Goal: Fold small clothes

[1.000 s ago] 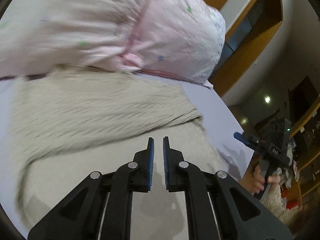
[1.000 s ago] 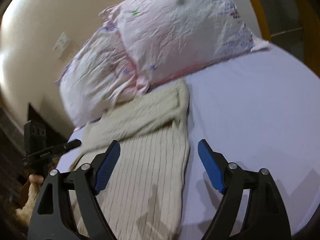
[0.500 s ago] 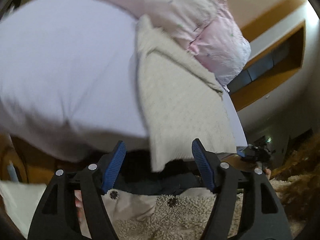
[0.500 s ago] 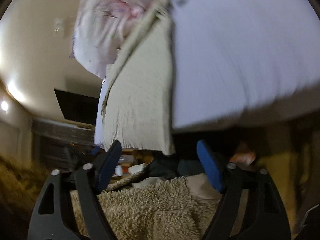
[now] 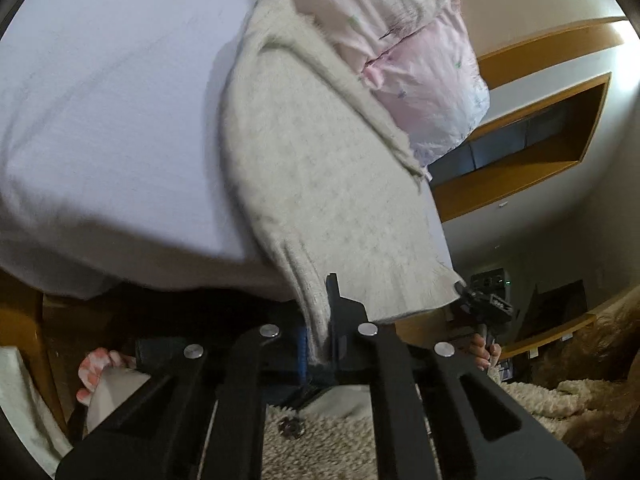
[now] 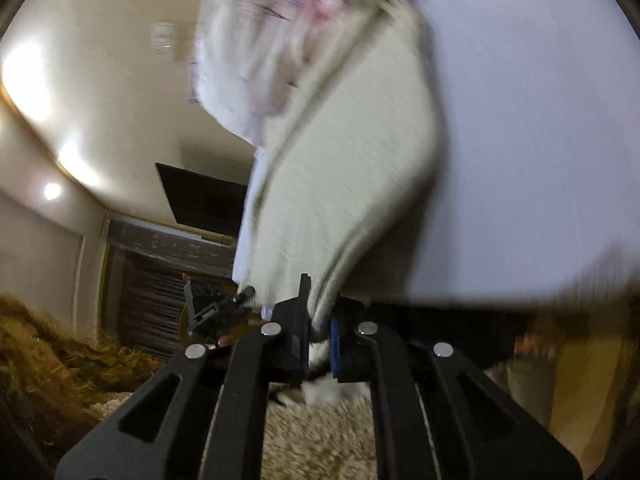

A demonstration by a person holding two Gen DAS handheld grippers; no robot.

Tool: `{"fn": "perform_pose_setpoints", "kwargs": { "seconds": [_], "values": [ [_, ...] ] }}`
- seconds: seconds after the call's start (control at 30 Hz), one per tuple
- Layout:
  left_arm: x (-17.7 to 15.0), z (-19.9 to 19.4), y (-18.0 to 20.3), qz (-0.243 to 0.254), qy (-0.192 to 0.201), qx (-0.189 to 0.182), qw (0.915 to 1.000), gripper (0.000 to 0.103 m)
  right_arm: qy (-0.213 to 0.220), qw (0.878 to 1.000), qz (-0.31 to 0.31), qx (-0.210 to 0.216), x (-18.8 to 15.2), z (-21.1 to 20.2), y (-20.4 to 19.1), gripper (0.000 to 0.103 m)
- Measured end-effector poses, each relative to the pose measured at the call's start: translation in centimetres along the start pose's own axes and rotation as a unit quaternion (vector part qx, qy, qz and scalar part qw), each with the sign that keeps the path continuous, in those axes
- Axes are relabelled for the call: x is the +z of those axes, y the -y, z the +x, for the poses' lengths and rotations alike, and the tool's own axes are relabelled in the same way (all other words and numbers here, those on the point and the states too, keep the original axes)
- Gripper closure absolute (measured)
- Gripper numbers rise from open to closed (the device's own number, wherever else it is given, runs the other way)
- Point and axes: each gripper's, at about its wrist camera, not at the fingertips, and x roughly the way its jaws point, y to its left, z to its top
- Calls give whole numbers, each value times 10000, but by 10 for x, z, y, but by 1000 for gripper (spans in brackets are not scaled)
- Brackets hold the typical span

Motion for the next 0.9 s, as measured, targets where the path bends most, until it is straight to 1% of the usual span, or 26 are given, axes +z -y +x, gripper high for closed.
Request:
{"fn": "perform_pose_setpoints", "kwargs": {
  "seconds": [0.03,0.07,0.13,0.17,0.2,0.23,0.3,0.33,0.37,0.4,0.43,0.47,0.5,0.57,0.63,0.67,0.7,0.73,0.77,0.8,0.83,0.87,0.9],
  "values": [
    [5,-4,4,70,81,-42,9999,96,133,9996,-242,-19,10,-5,-14,96],
    [16,-8,13,204,223,-78,9995,96,226,9989,-415,-12,18,-7,-25,96],
    [47,-12,33,518,546,-51,9971,96,495,9949,-882,-15,43,-12,-51,96],
    [65,-12,41,606,715,-42,9956,96,695,9907,-1167,-71,62,-13,-68,96],
    [93,-11,51,695,1009,-39,9925,96,887,9864,-1379,-129,80,-14,-81,96],
    [112,-8,55,738,1187,3,9902,96,1115,9811,-1568,-223,100,-10,-92,96],
    [159,6,61,762,1602,216,9839,96,1521,9713,-1783,-404,134,-4,-102,96],
    [189,20,60,726,1768,420,9807,96,1729,9665,-1829,-510,153,1,-102,96],
    [210,33,59,725,1845,598,9783,96,1988,9603,-1812,-736,178,9,-98,96],
    [236,54,58,740,1887,914,9750,96,2107,9577,-1746,-892,194,19,-94,96],
    [249,67,55,720,1869,1099,9735,96,2215,9562,-1560,-1105,218,33,-84,96],
    [262,83,49,673,1807,1316,9724,96,2235,9564,-1425,-1229,231,42,-75,96],
    [278,107,40,538,1665,1532,9726,96,2234,9564,-1274,-1381,246,53,-65,96],
    [291,134,27,367,1414,1714,9743,96,2115,9569,-786,-1831,271,80,-34,96],
    [294,151,14,240,1272,1918,9728,96,1953,9548,-371,-2208,283,102,-6,95],
    [293,152,8,194,1240,1891,9739,96,1908,9519,-203,-2387,286,110,3,90],
    [293,151,7,177,1223,1846,9750,96,1916,9490,-76,-2504,288,114,9,88],
    [293,146,6,160,1183,1756,9772,95,1974,9473,1,-2524,289,115,13,75],
    [290,139,3,137,1156,1690,9787,94,2137,9426,-2,-2565,289,113,12,52],
    [289,130,1,94,1146,1611,9802,83,2330,9362,-75,-2631,287,109,8,37],
    [287,119,2,81,1182,1578,9803,71,2738,9187,-213,-2839,280,99,0,9],
    [285,106,5,88,1278,1585,9790,38,3047,9055,-288,-2940,273,91,-5,2],
    [278,87,7,87,1481,1663,9749,16,3331,8960,-392,-2911,268,83,-11,2]
  ]
}}
